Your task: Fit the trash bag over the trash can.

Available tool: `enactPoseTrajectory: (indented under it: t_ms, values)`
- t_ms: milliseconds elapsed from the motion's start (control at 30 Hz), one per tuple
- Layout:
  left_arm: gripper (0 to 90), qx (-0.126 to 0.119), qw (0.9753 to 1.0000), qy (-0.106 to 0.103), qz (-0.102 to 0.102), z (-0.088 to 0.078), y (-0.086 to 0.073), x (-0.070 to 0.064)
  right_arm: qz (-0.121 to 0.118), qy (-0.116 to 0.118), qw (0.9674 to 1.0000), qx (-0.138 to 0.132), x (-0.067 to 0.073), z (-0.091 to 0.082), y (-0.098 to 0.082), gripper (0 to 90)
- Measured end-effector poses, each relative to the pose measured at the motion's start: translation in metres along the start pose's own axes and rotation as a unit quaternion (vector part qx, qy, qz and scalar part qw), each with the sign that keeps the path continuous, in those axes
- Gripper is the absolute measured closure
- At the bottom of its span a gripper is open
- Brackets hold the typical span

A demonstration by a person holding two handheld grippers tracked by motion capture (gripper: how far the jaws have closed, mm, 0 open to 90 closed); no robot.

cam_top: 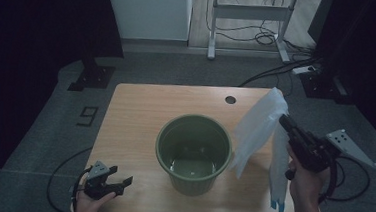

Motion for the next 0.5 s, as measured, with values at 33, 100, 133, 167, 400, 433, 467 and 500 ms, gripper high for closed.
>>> enactPoseTrajectory:
  t_ms: [33, 100, 133, 167, 400, 433, 467, 500]
  values:
    - [20.9, 0.000, 1.0000, -0.001, 0.000, 0.000, 0.000, 0.000, -0.004, 0.002, 1.0000, -0.004, 0.004, -0.001, 0.006, 89.1]
    - [21.0, 0.001, 1.0000, -0.001, -0.001, 0.001, 0.000, 0.000, -0.012, 0.003, 0.9999, -0.012, 0.010, -0.004, 0.017, 89.1]
    - [21.0, 0.001, 1.0000, -0.002, 0.000, 0.001, 0.000, 0.000, -0.016, 0.007, 0.9997, -0.020, 0.016, -0.007, 0.028, 89.1]
    - [21.0, 0.001, 1.0000, -0.002, 0.000, 0.001, 0.000, -0.001, -0.016, 0.007, 0.9997, -0.020, 0.016, -0.007, 0.028, 89.1]
    - [21.0, 0.002, 1.0000, -0.002, 0.001, 0.002, 0.000, -0.001, -0.026, 0.019, 0.9986, -0.042, 0.035, -0.016, 0.066, 89.2]
    - [21.0, 0.002, 1.0000, -0.003, 0.001, 0.002, 0.000, -0.001, -0.029, 0.021, 0.9984, -0.045, 0.040, -0.018, 0.072, 89.1]
    - [21.0, 0.003, 1.0000, -0.003, 0.000, 0.003, 0.000, -0.001, -0.029, 0.021, 0.9984, -0.045, 0.040, -0.018, 0.072, 89.1]
    - [21.1, 0.005, 1.0000, -0.003, 0.001, 0.004, 0.000, -0.001, -0.028, 0.024, 0.9982, -0.046, 0.043, -0.018, 0.076, 89.1]
Point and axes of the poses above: each handheld gripper's, and its own axes: z roughly forward along the jaws, y roughly out of its top, x roughly to its left, the point moved 7 cm from there along z, roughly forward along the jaws, and after that the axes turned 15 degrees about x, right-handed, at the moved point
